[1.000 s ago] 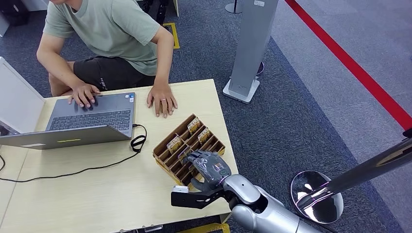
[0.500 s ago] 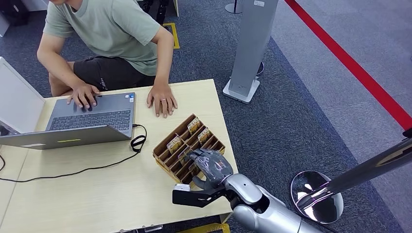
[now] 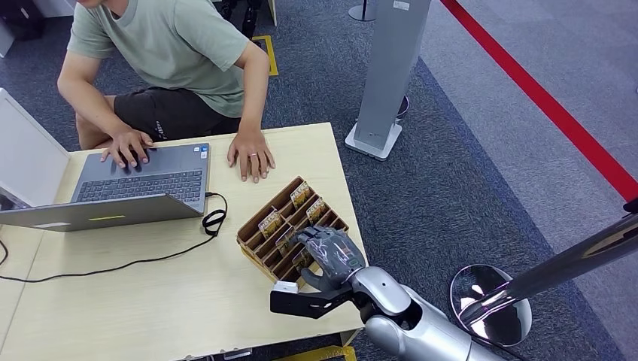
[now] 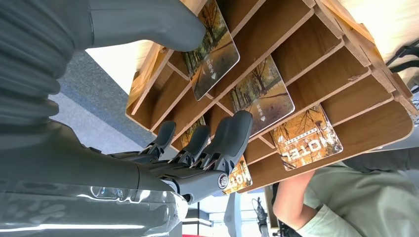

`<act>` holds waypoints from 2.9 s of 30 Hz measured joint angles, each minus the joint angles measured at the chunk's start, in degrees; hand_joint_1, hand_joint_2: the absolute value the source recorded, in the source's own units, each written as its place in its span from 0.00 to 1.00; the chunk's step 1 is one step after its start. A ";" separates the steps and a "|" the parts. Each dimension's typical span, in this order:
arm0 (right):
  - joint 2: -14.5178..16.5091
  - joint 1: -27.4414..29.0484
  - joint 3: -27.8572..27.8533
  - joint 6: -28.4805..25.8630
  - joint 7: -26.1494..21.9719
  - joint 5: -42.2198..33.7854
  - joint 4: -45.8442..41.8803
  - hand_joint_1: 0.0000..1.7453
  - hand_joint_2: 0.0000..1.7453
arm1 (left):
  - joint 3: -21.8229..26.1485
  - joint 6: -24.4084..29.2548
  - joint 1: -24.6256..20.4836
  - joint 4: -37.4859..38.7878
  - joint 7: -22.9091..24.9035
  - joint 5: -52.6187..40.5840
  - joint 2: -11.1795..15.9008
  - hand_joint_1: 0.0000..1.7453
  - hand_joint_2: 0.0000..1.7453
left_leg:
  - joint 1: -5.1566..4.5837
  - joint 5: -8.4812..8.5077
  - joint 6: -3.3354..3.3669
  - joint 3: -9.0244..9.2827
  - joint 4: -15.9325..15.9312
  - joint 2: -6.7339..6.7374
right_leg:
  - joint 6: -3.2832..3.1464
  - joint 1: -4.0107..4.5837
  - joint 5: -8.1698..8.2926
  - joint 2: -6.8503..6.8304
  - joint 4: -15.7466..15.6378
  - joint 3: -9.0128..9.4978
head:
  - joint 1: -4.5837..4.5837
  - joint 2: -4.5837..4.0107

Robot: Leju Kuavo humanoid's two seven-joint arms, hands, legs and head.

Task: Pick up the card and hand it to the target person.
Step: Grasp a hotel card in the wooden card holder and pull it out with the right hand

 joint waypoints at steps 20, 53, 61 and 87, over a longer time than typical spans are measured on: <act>-0.01 0.25 0.01 0.02 -0.58 0.07 0.89 0.41 1.00 | -0.04 0.02 -0.02 0.00 0.00 -0.01 0.00 0.00 0.00 | 0.00 0.00 0.00 0.00 0.00 0.00 | 0.00 0.00 0.00 0.00 0.00 0.00 | 0.00 0.01; 0.03 0.24 0.02 0.26 -0.52 -0.03 2.85 0.49 1.00 | -0.95 -0.04 -0.03 0.00 0.17 -0.17 -0.02 0.00 0.00 | 0.00 0.00 0.00 0.00 0.01 0.00 | 0.00 0.00 0.00 0.00 0.00 0.01 | 0.00 0.00; 0.03 0.20 0.02 0.32 -0.46 -0.14 3.09 0.62 1.00 | -1.37 -0.04 -0.04 0.00 0.17 -0.17 -0.02 0.00 0.00 | 0.00 0.01 0.01 0.00 0.01 0.00 | 0.00 0.00 0.00 0.00 0.00 0.01 | 0.00 0.01; 0.05 0.35 0.02 0.17 -0.16 -0.62 3.13 0.94 1.00 | -1.46 -0.03 -0.02 0.00 0.19 -0.18 -0.02 0.00 0.00 | 0.00 0.01 0.02 0.00 0.02 0.00 | 0.00 0.00 0.00 -0.01 0.00 0.03 | 0.00 0.01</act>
